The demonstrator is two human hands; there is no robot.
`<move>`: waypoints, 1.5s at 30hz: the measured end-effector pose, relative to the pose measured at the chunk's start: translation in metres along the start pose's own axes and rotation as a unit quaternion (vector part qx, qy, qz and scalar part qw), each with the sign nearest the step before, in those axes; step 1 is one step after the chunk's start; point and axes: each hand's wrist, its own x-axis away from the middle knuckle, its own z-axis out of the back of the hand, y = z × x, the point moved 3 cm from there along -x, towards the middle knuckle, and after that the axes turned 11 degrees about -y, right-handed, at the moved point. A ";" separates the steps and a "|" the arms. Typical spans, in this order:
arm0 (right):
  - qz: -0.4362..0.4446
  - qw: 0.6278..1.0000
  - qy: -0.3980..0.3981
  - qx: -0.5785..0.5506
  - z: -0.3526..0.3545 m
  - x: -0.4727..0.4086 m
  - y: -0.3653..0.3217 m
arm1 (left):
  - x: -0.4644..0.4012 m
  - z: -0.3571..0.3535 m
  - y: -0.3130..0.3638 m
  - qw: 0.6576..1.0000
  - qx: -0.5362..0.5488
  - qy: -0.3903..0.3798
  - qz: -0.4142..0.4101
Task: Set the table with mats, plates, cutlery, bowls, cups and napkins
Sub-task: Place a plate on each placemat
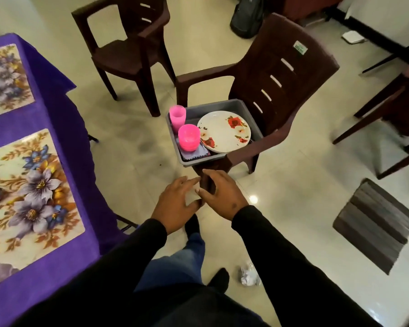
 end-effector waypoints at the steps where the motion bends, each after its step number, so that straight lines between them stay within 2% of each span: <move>1: -0.001 1.000 -0.010 0.008 0.004 -0.009 0.000 | -0.010 0.003 -0.002 1.000 0.009 -0.001 0.007; 10: -0.027 0.997 -0.056 0.045 0.063 -0.107 0.012 | -0.131 0.044 0.002 0.996 0.081 -0.020 -0.021; 17: -0.095 0.995 0.004 -0.019 0.124 -0.176 0.040 | -0.238 0.067 0.012 0.992 0.117 -0.049 -0.007; 23: -0.187 0.971 0.066 -0.135 0.148 -0.251 0.107 | -0.327 0.066 0.006 0.981 0.160 -0.077 0.074; 28: -0.254 0.943 0.042 -0.208 0.164 -0.311 0.166 | -0.380 0.064 -0.010 0.965 0.180 -0.108 0.157; 34: -0.298 0.938 -0.037 -0.175 0.160 -0.349 0.230 | -0.444 0.067 -0.034 0.944 0.238 -0.091 0.209; 38: -0.335 0.926 -0.068 -0.159 0.149 -0.373 0.263 | -0.497 0.034 -0.100 0.926 0.279 -0.067 0.246; 42: -0.400 0.894 -0.049 -0.196 0.127 -0.399 0.302 | -0.538 0.035 -0.092 0.920 0.264 -0.076 0.278; 45: -0.447 0.866 -0.026 -0.221 0.118 -0.412 0.325 | -0.568 0.017 -0.117 0.919 0.233 -0.089 0.305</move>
